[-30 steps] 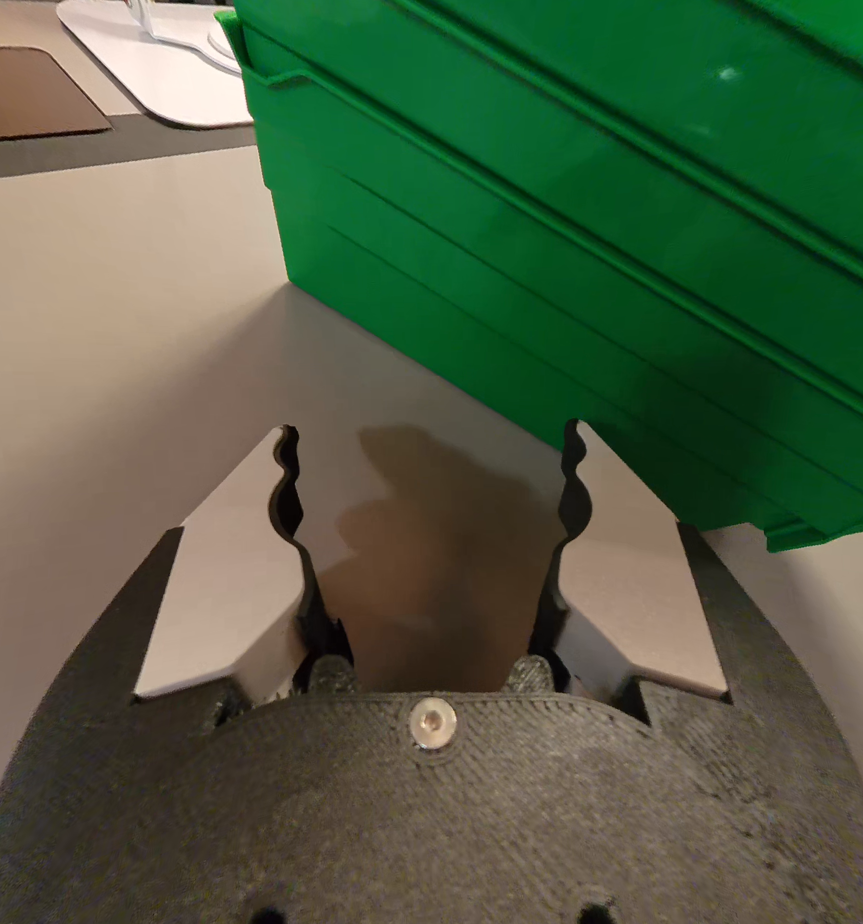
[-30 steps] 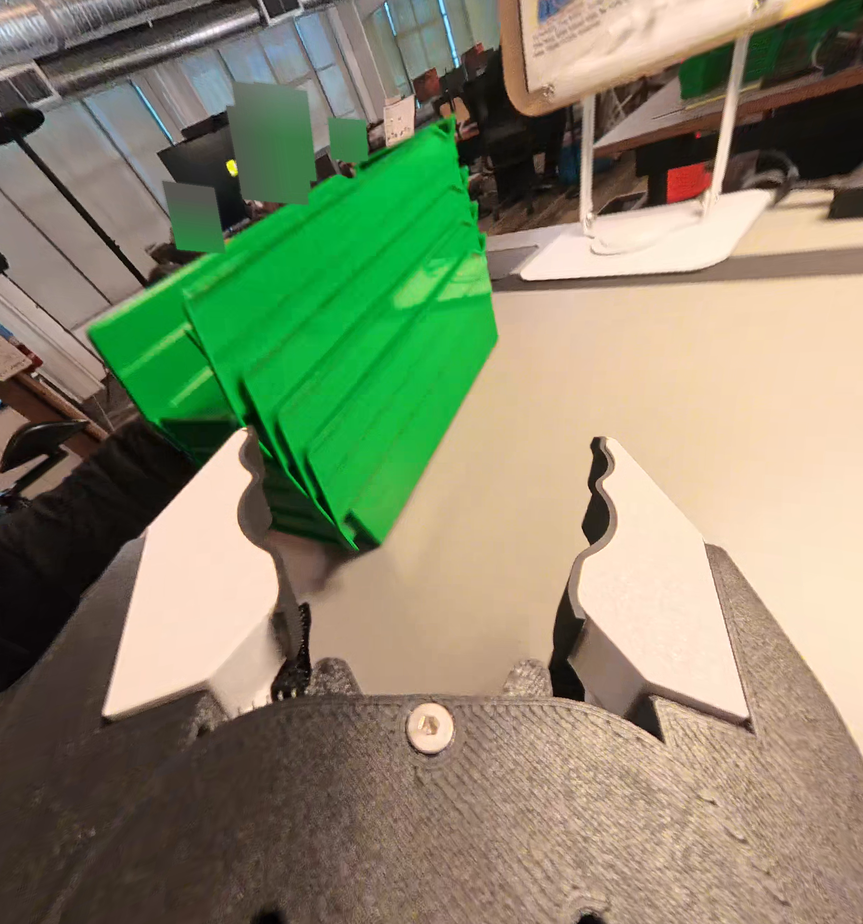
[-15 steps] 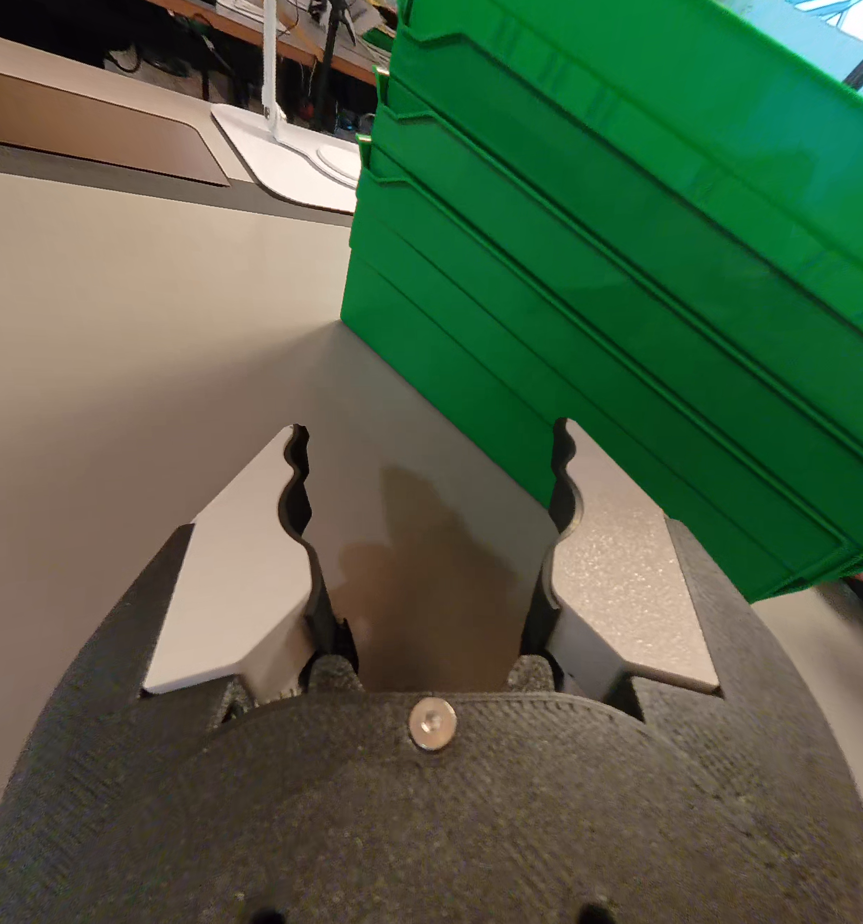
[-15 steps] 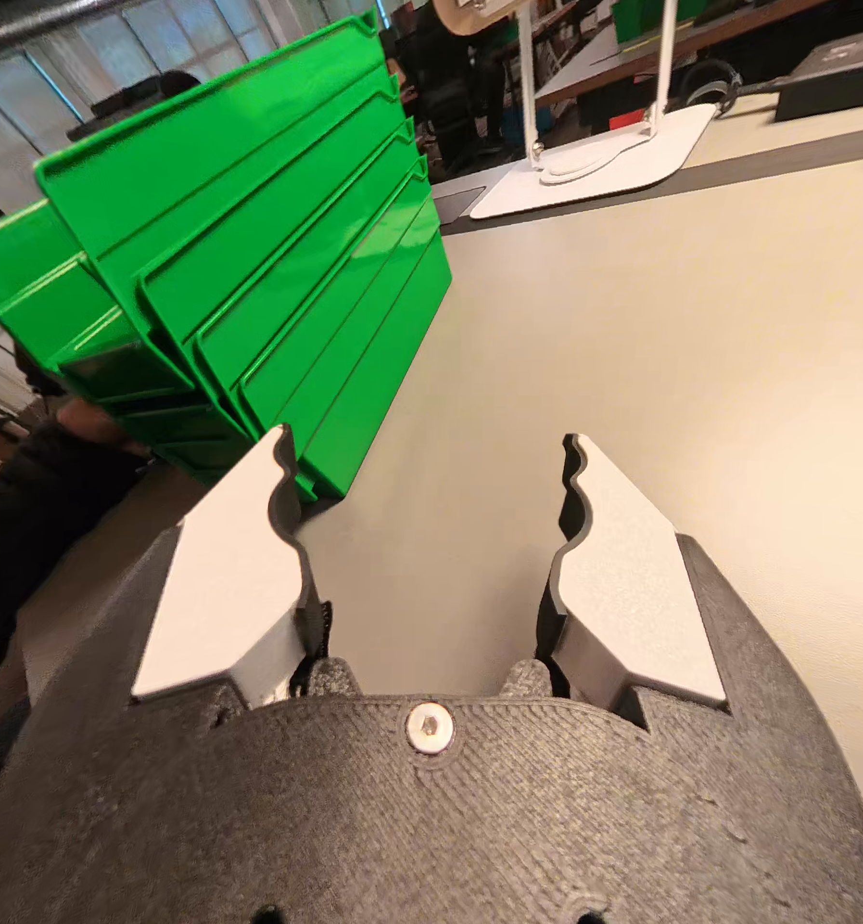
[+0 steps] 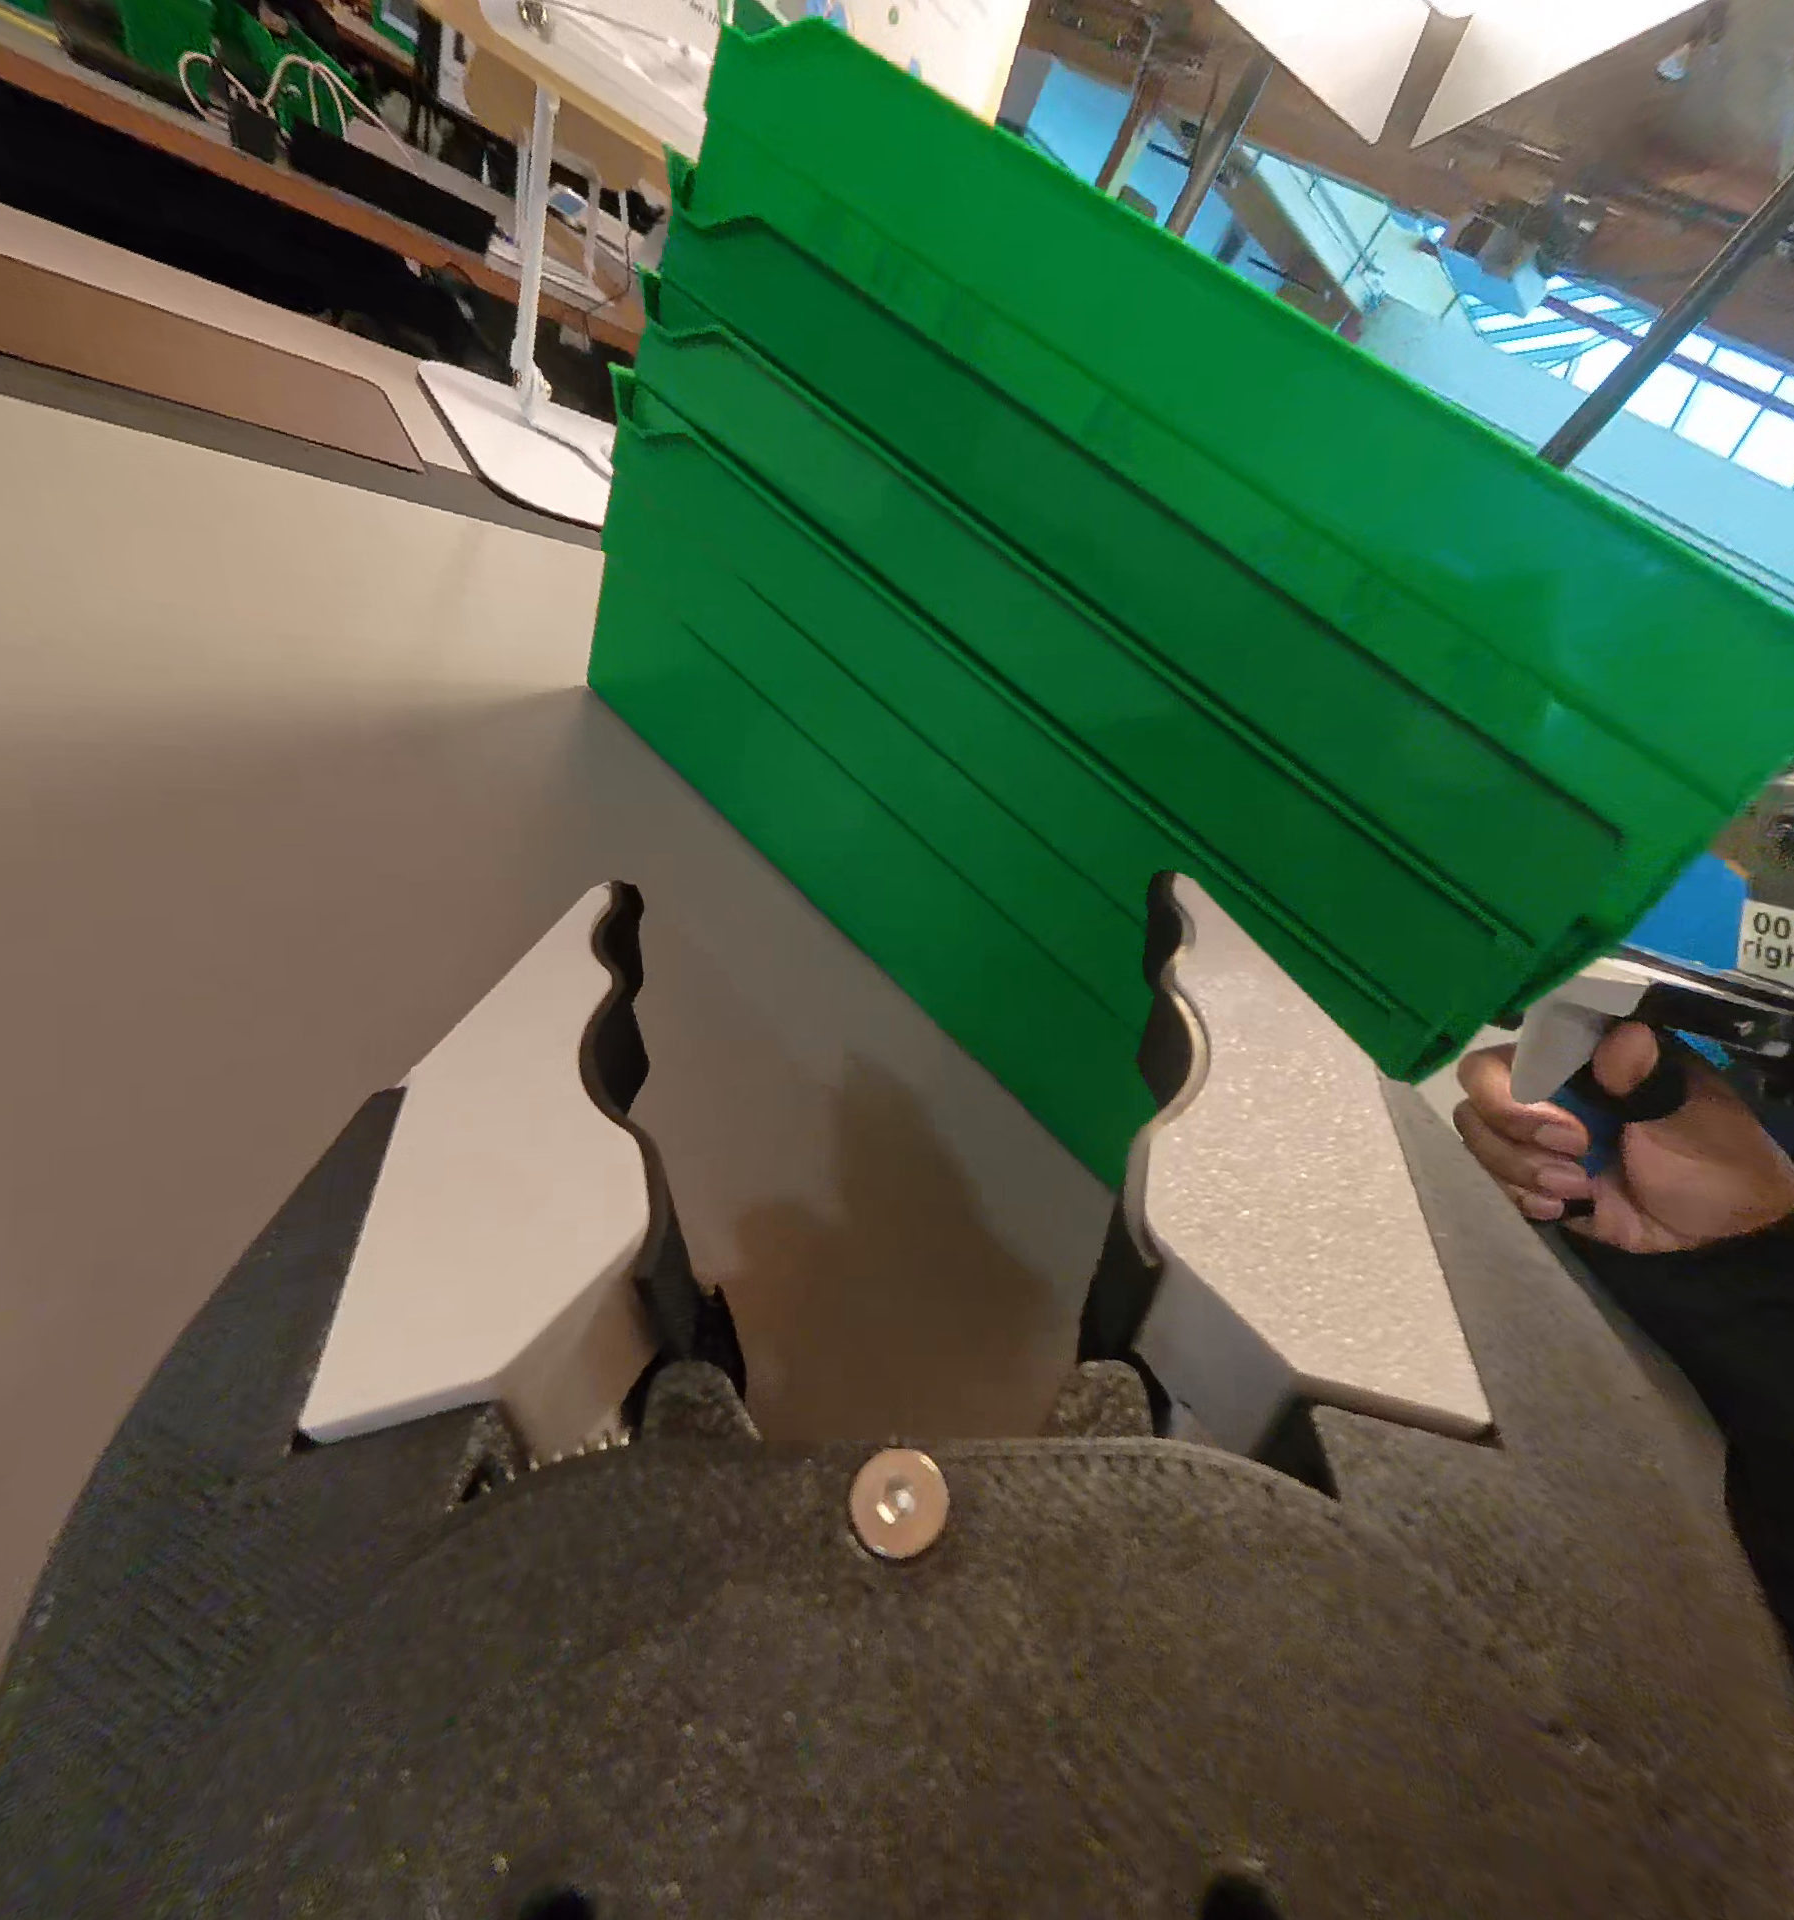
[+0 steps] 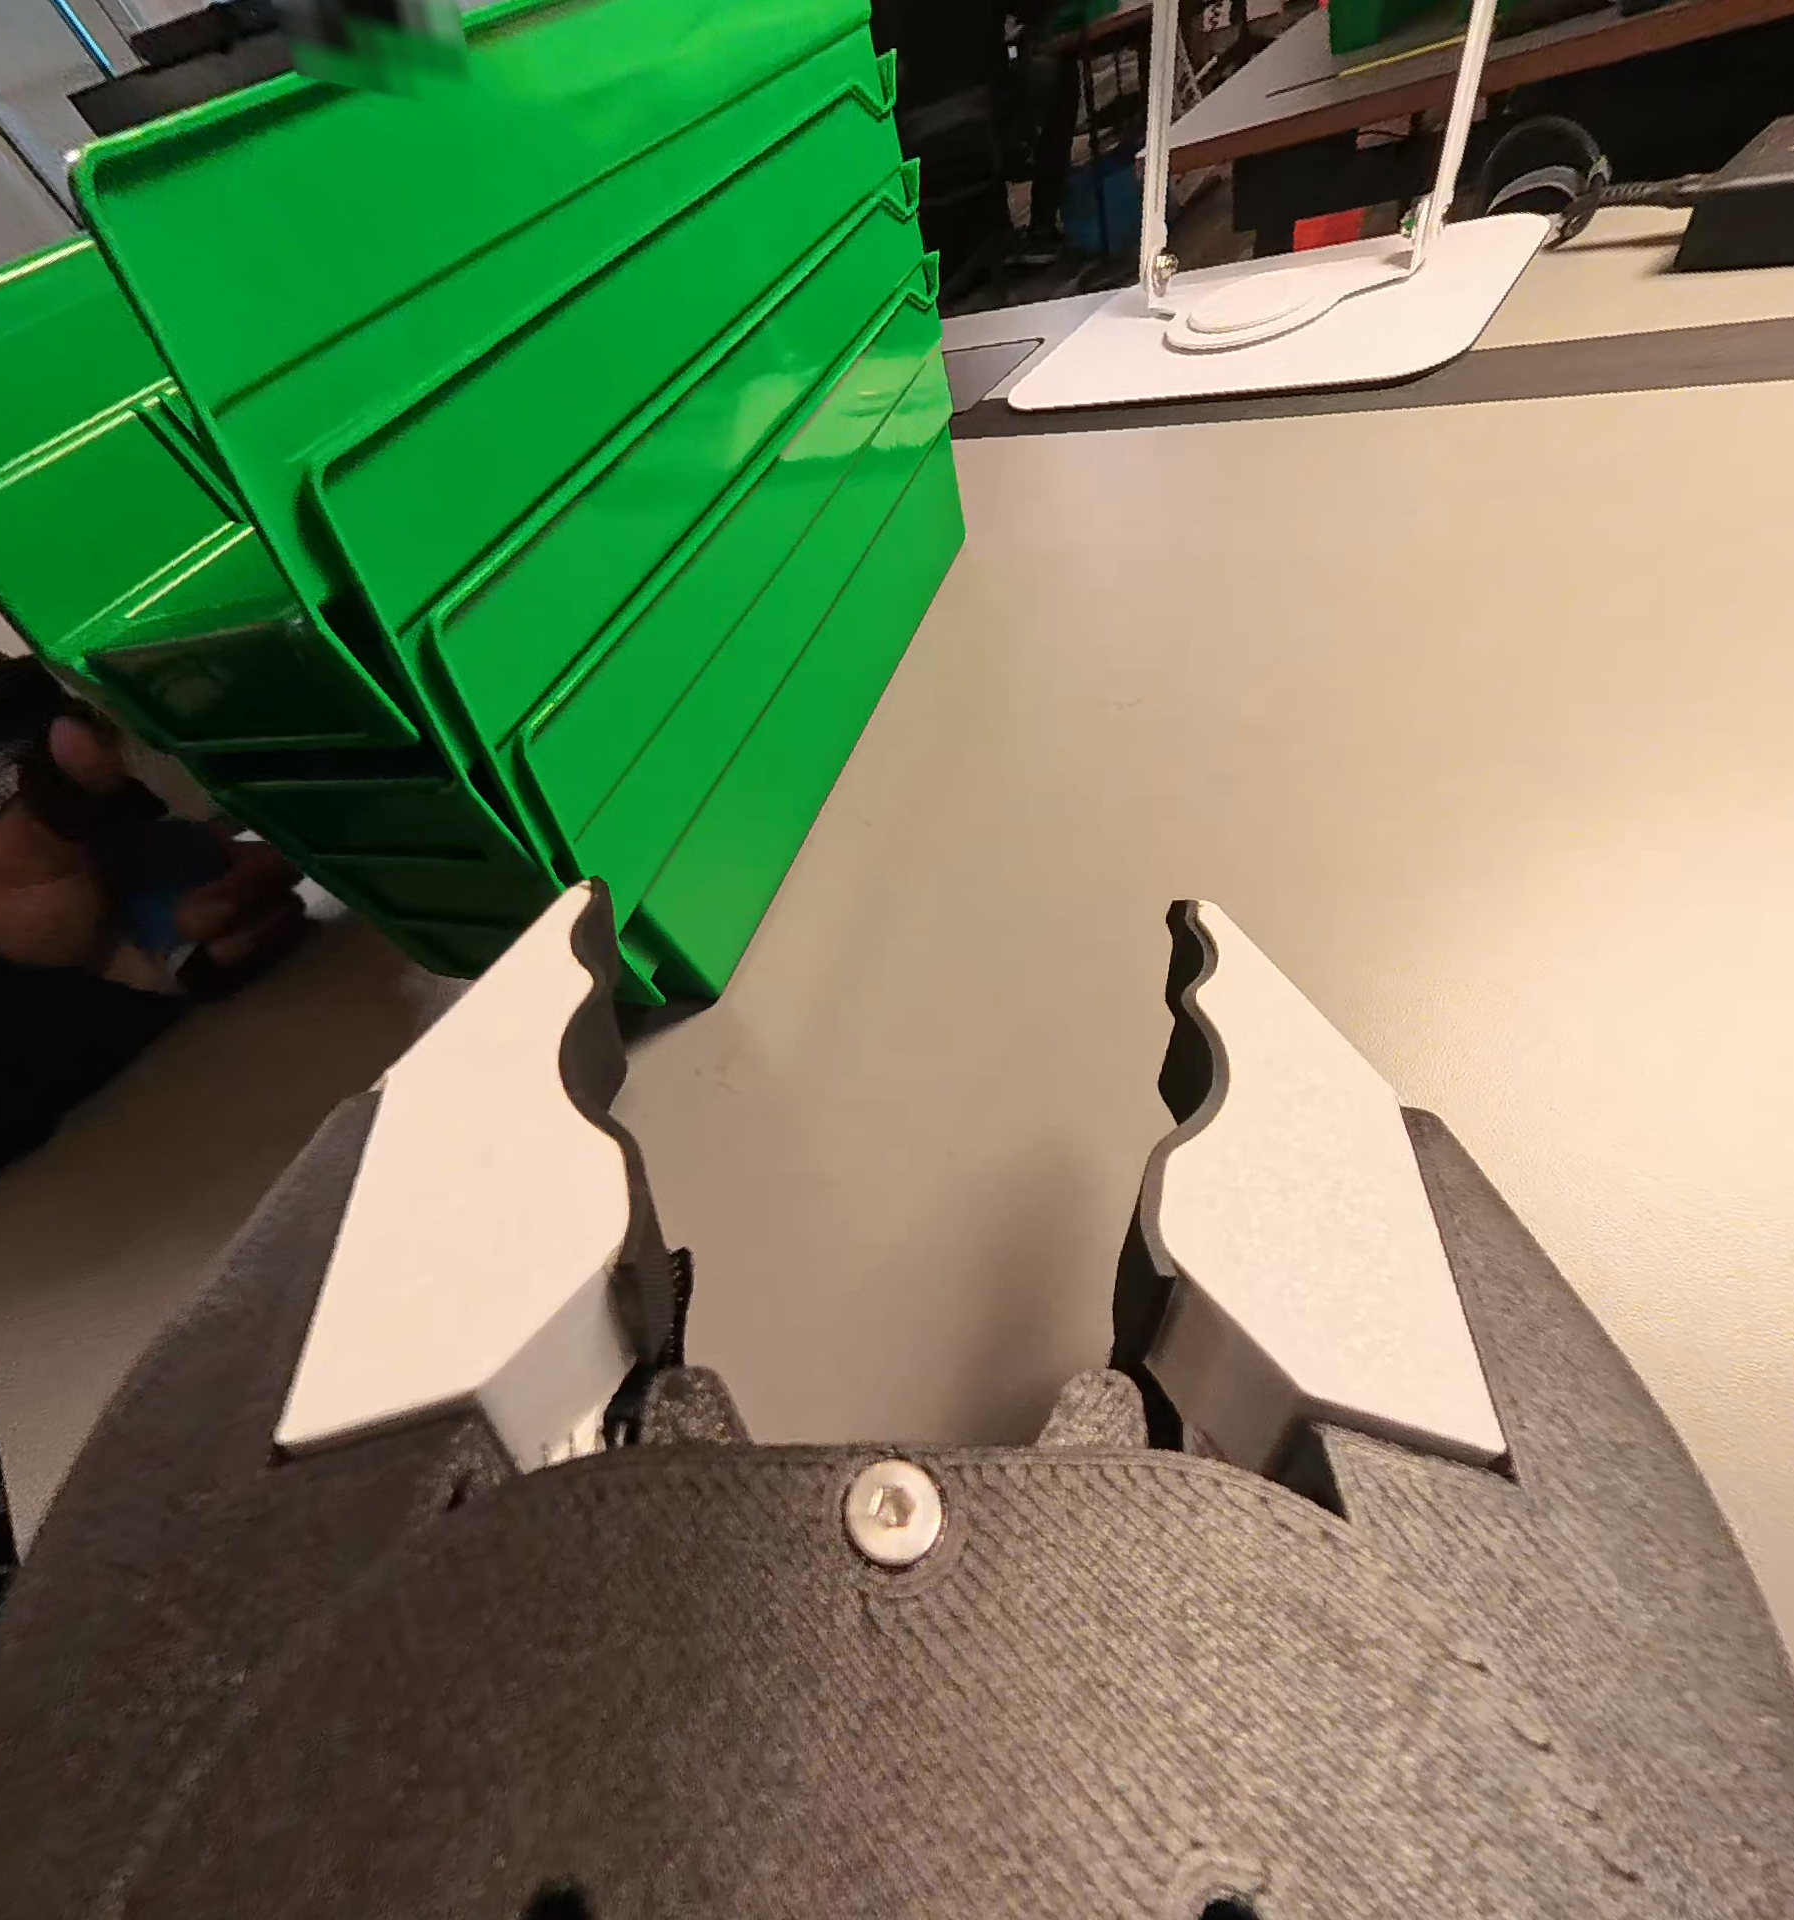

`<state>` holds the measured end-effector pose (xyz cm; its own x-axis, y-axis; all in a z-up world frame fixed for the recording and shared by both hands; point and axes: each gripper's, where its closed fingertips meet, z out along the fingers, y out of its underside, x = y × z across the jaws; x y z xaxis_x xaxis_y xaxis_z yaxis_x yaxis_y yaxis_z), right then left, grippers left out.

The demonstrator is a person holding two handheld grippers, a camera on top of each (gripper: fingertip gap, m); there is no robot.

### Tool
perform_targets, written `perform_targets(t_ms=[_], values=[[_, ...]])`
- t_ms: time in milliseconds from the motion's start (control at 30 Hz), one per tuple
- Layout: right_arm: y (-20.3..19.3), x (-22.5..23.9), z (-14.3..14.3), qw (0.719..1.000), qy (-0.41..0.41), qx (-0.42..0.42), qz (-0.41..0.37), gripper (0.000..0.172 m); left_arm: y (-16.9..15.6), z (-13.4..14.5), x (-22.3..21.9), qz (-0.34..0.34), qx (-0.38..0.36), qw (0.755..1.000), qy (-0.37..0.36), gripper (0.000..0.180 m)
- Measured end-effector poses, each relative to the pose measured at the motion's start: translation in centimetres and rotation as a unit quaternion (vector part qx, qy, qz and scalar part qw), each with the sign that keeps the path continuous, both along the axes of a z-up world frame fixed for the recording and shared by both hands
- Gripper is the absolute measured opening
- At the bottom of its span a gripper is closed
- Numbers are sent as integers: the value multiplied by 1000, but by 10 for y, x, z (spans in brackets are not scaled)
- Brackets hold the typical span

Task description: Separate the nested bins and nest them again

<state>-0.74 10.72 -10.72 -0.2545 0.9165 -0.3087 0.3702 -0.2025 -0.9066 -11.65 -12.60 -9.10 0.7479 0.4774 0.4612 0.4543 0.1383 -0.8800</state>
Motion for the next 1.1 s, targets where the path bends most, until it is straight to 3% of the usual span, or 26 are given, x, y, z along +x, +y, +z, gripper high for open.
perform_targets(t_ms=[1100], values=[[1,2,4,1000,14,-9,-1,105,11,-5,15,-19,-35,999,17,95]])
